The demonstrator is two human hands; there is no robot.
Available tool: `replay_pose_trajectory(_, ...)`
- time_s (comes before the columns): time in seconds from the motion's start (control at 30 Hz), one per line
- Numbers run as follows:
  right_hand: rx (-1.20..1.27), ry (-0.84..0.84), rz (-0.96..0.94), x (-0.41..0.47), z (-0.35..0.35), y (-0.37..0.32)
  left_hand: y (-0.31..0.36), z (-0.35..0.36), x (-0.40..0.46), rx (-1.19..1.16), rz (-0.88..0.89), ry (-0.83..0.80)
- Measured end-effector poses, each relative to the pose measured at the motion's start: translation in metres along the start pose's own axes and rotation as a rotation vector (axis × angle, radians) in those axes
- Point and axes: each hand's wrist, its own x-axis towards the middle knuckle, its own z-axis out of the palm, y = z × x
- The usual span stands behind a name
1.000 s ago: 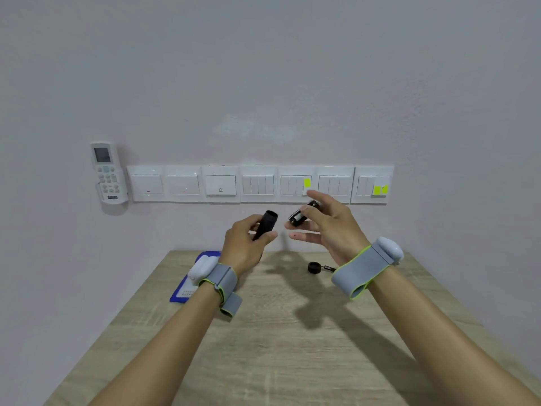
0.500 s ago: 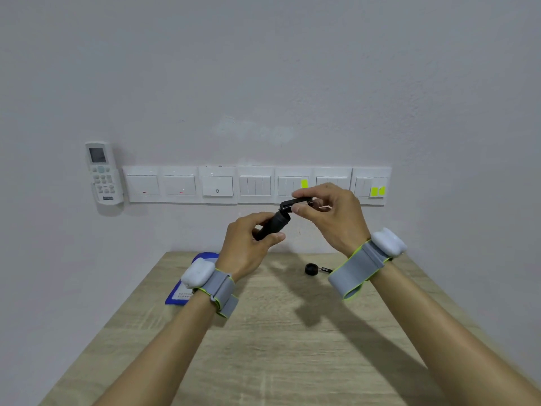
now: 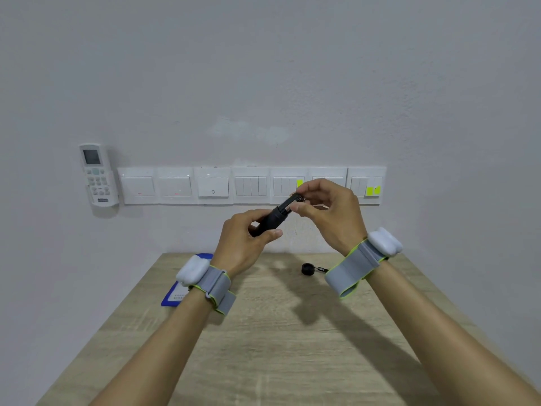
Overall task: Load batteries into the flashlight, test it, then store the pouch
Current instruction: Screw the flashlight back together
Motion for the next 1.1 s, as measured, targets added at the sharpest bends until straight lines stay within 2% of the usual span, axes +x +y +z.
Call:
replay_pose_trajectory(0.1, -0.039, -0.045, -0.03, -0.006, 0.003, 0.003, 0.003, 0.001, 0.001, 0.007, 0.016, 0.002)
replay_pose_trajectory(0.3, -0.142, -0.032, -0.153, -0.018, 0.006, 0.011, 0.006, 0.001, 0.002, 0.017, 0.02, -0.004)
replay_pose_trajectory(0.37, -0.14, -0.083, -0.123, -0.016, 0.004, 0.013, 0.003, 0.001, 0.001, 0.013, 0.002, -0.011)
replay_pose_trajectory(0.47, -0.203, -0.132, 0.049, -0.011, -0.002, 0.03, 0.0, 0.003, -0.001, 0.013, -0.024, -0.016)
replay_pose_trajectory(0.53, -0.437, -0.28, 0.185, -0.007, -0.008, 0.048, -0.001, 0.002, -0.002, 0.014, -0.031, -0.022)
replay_pose_trajectory(0.63, -0.837, -0.604, 0.327, -0.01, -0.01, 0.072, -0.001, 0.002, -0.004, -0.006, -0.056, -0.042)
replay_pose_trajectory(0.73, -0.932, -0.703, 0.32, -0.016, -0.007, 0.09, -0.001, 0.003, -0.006, -0.012, -0.067, -0.049)
replay_pose_trajectory(0.9, -0.845, -0.698, 0.237, -0.02, -0.009, 0.098, 0.001, 0.003, -0.011, 0.01, -0.062, -0.084)
replay_pose_trajectory(0.97, -0.679, -0.586, 0.255, -0.021, -0.009, 0.098, 0.001, 0.003, -0.011, 0.016, -0.057, -0.08)
replay_pose_trajectory(1.03, -0.146, -0.419, 0.368, -0.023, -0.007, 0.087, 0.0, 0.001, -0.011, 0.034, -0.042, -0.072)
replay_pose_trajectory(1.1, 0.432, -0.339, 0.445, -0.021, -0.007, 0.07, 0.001, -0.002, -0.01, 0.053, -0.016, -0.068)
